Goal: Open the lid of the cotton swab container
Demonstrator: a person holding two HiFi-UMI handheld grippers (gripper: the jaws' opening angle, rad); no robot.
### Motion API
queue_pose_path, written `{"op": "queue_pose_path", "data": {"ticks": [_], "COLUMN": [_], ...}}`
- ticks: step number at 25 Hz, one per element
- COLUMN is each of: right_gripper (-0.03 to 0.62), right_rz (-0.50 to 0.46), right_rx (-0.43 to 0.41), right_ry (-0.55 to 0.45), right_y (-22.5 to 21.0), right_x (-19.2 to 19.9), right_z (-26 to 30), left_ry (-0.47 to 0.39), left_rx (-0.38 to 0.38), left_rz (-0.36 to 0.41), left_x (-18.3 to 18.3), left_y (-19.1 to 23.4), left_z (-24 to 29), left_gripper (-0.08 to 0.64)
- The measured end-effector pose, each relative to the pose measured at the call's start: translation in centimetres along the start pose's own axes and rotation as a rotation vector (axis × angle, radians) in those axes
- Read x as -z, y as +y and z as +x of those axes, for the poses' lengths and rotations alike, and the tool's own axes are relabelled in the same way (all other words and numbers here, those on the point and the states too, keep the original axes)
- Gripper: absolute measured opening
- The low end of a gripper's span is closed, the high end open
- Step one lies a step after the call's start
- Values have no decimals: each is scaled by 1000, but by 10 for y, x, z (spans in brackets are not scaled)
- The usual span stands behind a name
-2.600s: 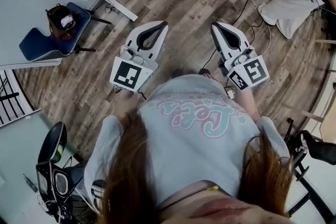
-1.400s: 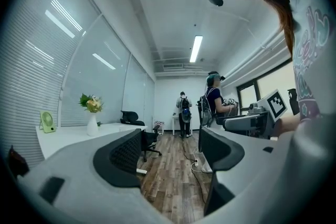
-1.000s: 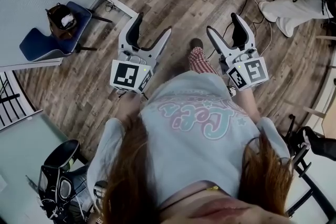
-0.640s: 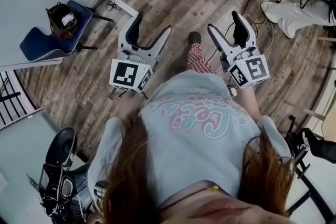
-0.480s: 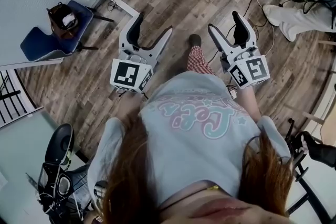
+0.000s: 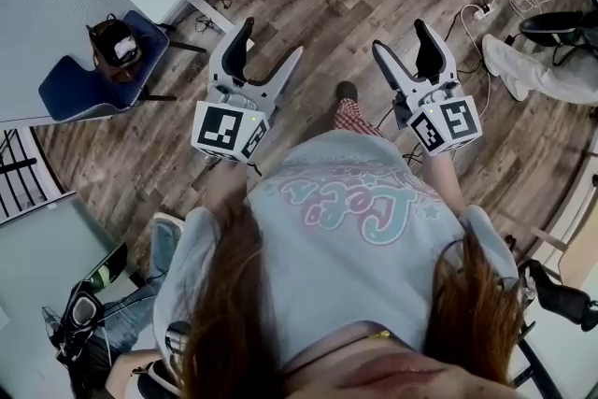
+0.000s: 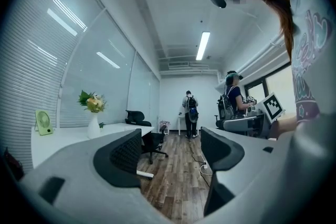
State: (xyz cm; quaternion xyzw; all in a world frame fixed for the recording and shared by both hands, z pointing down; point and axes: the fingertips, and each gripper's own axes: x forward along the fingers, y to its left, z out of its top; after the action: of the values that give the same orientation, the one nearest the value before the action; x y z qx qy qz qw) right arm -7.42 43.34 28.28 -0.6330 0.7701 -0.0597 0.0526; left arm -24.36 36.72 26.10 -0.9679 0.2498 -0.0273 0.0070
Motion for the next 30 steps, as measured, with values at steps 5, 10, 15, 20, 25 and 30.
{"op": "queue_pose_path", "data": {"ticks": [5, 10, 15, 20, 25, 30], "right_gripper": [360, 360, 360, 360, 360, 360], "right_rz": [-18, -31, -26, -21, -19, -18], "right_rx": [-37, -60, -63, -69, -78, -97], "right_ry": [-13, -5, 4, 7, 12, 15], "right_y": [-22, -46, -75, -103, -133, -162], "right_x": [-17, -24, -26, -29, -32, -35], "right_z": [47, 80, 101, 117, 130, 144], "left_ry": [-8, -3, 7, 2, 7, -2], "left_rx": [-12, -34, -48, -53, -46, -49], "left_rz": [5, 7, -11, -11, -11, -29], "left_x": [-9, -11, -10, -15, -13, -11], "left_y": [28, 50, 62, 67, 67, 67], "left_z": [36, 67, 97, 129, 161, 194], "left_gripper": [322, 322, 322, 324, 322, 322]}}
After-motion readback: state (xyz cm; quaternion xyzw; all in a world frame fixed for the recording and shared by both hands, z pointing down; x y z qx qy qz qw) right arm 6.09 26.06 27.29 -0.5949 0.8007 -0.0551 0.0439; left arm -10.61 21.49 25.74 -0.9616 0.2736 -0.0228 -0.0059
